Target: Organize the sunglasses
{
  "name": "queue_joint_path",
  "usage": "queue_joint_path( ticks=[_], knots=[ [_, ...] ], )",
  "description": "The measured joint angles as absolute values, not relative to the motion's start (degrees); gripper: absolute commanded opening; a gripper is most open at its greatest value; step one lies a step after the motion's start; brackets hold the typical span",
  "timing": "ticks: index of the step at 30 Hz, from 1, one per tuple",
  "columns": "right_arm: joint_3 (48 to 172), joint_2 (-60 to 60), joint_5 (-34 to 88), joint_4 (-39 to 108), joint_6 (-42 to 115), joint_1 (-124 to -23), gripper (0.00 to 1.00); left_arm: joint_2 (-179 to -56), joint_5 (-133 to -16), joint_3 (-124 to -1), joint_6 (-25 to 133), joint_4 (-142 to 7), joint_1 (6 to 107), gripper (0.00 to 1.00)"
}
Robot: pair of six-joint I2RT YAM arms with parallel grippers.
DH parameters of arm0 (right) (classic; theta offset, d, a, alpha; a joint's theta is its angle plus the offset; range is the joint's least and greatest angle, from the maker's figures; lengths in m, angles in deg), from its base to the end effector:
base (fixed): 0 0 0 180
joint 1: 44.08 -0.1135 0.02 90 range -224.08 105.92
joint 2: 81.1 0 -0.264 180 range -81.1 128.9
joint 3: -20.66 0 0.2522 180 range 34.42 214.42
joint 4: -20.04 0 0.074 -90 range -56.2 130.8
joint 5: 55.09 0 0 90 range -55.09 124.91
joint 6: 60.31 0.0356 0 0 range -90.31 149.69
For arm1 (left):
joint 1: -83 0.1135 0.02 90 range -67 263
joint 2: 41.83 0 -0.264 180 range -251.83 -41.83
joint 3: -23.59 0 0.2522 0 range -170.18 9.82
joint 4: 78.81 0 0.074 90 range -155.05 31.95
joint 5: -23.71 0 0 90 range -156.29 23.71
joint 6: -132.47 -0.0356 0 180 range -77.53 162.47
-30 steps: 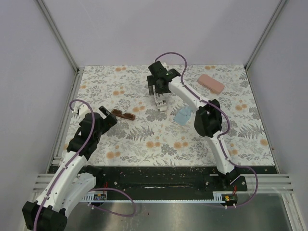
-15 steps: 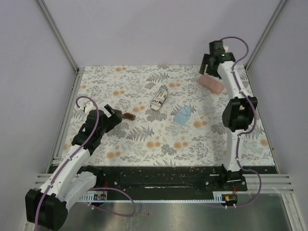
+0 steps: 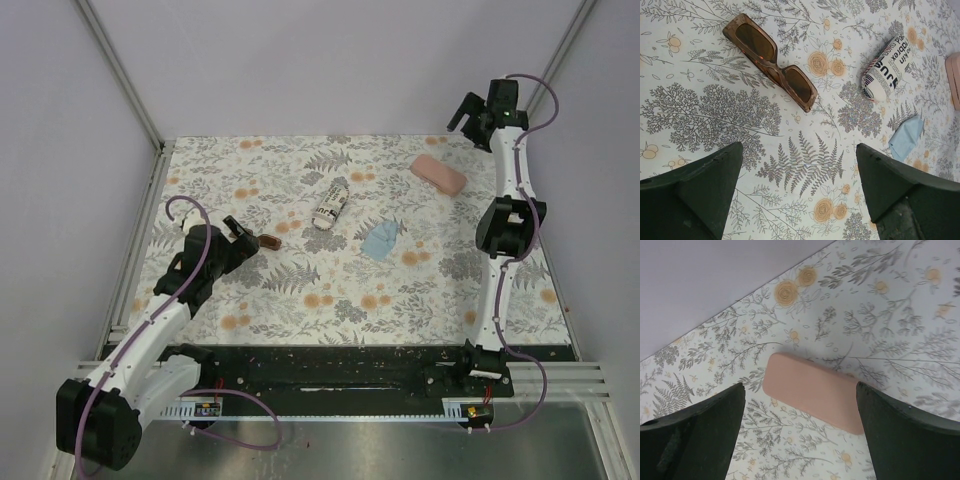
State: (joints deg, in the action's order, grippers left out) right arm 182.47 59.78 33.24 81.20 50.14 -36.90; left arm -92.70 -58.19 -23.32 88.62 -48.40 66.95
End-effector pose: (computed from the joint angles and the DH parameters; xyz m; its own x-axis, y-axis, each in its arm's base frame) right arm 0.5399 -0.0670 0.2994 -0.5645 0.4231 -0.7088 0.3203 0.9036 0.2844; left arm 0.1889 -0.0491 0.2392 -0.4926 -0.6012 -0.6292 -0.2791 0.7940 -0.5401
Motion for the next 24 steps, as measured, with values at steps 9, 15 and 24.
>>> queue_joint_path(
  ticks=[9,15,24],
  knots=[
    [183.1,71.1,22.5,69.4,55.6,-36.8,0.97,-94.1,-58.2,-23.3,88.6,-48.9,66.9,0.99],
    [184.0,75.7,18.6,65.2,57.3,-36.8,0.95,-94.8,-58.2,-23.3,88.5,-49.0,66.9,0.99],
    [178.9,75.6,12.4,62.4,58.9,-36.7,0.93,-95.5,-58.6,-23.3,88.4,-49.4,66.9,0.99]
  ],
)
